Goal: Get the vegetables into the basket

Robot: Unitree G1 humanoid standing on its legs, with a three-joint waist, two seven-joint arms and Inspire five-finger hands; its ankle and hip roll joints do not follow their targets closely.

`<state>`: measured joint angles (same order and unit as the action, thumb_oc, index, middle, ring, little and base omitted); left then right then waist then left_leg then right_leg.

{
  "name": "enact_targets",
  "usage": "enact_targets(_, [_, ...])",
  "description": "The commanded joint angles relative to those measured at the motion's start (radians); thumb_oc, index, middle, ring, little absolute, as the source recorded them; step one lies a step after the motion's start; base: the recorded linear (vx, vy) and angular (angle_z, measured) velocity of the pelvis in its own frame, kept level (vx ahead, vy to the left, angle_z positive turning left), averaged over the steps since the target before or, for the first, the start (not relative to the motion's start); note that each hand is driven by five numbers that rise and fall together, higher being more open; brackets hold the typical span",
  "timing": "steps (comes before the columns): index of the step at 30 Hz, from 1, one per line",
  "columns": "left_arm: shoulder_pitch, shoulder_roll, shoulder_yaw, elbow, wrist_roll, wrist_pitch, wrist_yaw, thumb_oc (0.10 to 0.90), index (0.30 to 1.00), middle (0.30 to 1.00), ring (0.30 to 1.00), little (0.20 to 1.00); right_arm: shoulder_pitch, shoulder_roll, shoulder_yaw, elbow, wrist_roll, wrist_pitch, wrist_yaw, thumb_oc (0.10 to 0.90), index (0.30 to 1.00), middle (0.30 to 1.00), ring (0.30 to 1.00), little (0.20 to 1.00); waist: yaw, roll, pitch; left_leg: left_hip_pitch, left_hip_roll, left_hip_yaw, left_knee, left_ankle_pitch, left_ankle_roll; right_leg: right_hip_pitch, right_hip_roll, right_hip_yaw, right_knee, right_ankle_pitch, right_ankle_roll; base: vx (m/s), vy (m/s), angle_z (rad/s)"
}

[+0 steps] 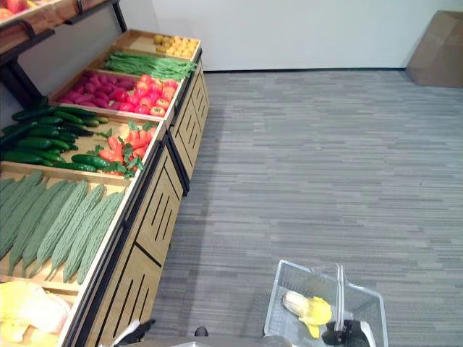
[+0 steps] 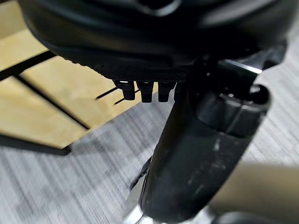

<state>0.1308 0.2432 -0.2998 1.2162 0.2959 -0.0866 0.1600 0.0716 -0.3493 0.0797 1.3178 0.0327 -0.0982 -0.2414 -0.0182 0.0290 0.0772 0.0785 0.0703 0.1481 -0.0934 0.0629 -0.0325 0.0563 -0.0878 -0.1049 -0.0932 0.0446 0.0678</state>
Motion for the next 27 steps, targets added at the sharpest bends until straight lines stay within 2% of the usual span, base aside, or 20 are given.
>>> enact_targets(1, [-0.084, 0.022, 0.068, 0.036, -0.011, 0.000, 0.043, 0.900, 1.000, 1.000, 1.000, 1.000, -0.072, -0.026, 0.044, 0.014, -0.104, -0.001, 0.003, 0.400, 0.300, 0.300, 0.300, 0.300, 0.008, -0.038, 0.051, 0.024, 0.041, -0.046, 0.006, -0.052, -0.058, 0.027, -0.044, 0.006, 0.006, 0.005, 0.078, -0.01, -0.014, -0.05])
enact_targets(4, [-0.082, 0.008, 0.095, 0.055, -0.054, 0.003, 0.039, 0.900, 1.000, 1.000, 1.000, 1.000, -0.060, -0.020, 0.052, 0.023, -0.116, 0.003, 0.008, 0.400, 0.300, 0.300, 0.300, 0.300, 0.004, -0.038, 0.054, 0.025, 0.044, -0.040, 0.006, -0.051, -0.061, 0.025, -0.041, 0.009, 0.006, 0.005, 0.077, -0.01, -0.022, -0.05])
enact_targets(7, [-0.088, -0.018, 0.154, 0.084, -0.169, 0.006, 0.035, 0.900, 1.000, 1.000, 1.000, 1.000, -0.044, 0.001, 0.059, 0.021, -0.106, 0.007, 0.018, 0.400, 0.300, 0.300, 0.300, 0.300, -0.002, -0.040, 0.063, 0.026, 0.051, -0.035, 0.006, -0.047, -0.065, 0.023, -0.033, 0.016, 0.006, 0.003, 0.071, 0.00, -0.052, -0.02])
enact_targets(15, [-0.115, -0.071, 0.186, 0.085, -0.349, -0.002, 0.047, 0.900, 1.000, 1.000, 1.000, 1.000, -0.069, 0.022, 0.102, 0.005, -0.093, 0.002, 0.013, 0.400, 0.300, 0.300, 0.300, 0.300, -0.010, -0.035, 0.102, 0.015, 0.075, -0.030, 0.006, -0.026, -0.077, 0.004, -0.011, 0.031, 0.006, 0.001, 0.055, 0.00, -0.071, -0.08])
enact_targets(19, [-0.131, -0.077, 0.164, 0.079, -0.360, -0.002, 0.045, 0.900, 1.000, 1.000, 1.000, 1.000, -0.080, 0.013, 0.112, 0.006, -0.081, -0.002, 0.009, 0.400, 0.300, 0.300, 0.300, 0.300, -0.013, -0.025, 0.129, 0.015, 0.094, -0.030, 0.007, -0.007, -0.087, -0.005, 0.006, 0.035, 0.019, -0.011, 0.040, 0.02, -0.100, -0.04])
enact_targets(23, [-0.151, -0.071, 0.166, 0.082, -0.370, 0.001, 0.047, 0.900, 1.000, 1.000, 1.000, 1.000, -0.084, 0.009, 0.118, 0.003, -0.079, -0.007, 0.008, 0.400, 0.300, 0.300, 0.300, 0.300, -0.011, -0.033, 0.146, -0.007, 0.106, -0.038, 0.051, -0.005, -0.094, -0.015, 0.019, 0.031, 0.041, -0.024, 0.025, 0.02, -0.114, -0.01])
enact_targets(27, [-0.152, -0.081, 0.152, 0.090, -0.377, -0.002, 0.044, 0.900, 1.000, 1.000, 1.000, 1.000, -0.079, 0.007, 0.117, 0.008, -0.077, -0.009, 0.010, 0.400, 0.300, 0.300, 0.300, 0.300, -0.014, -0.030, 0.138, 0.008, 0.111, -0.046, 0.019, 0.003, -0.096, -0.001, 0.024, 0.011, 0.040, -0.034, 0.025, 0.05, -0.028, -0.01])
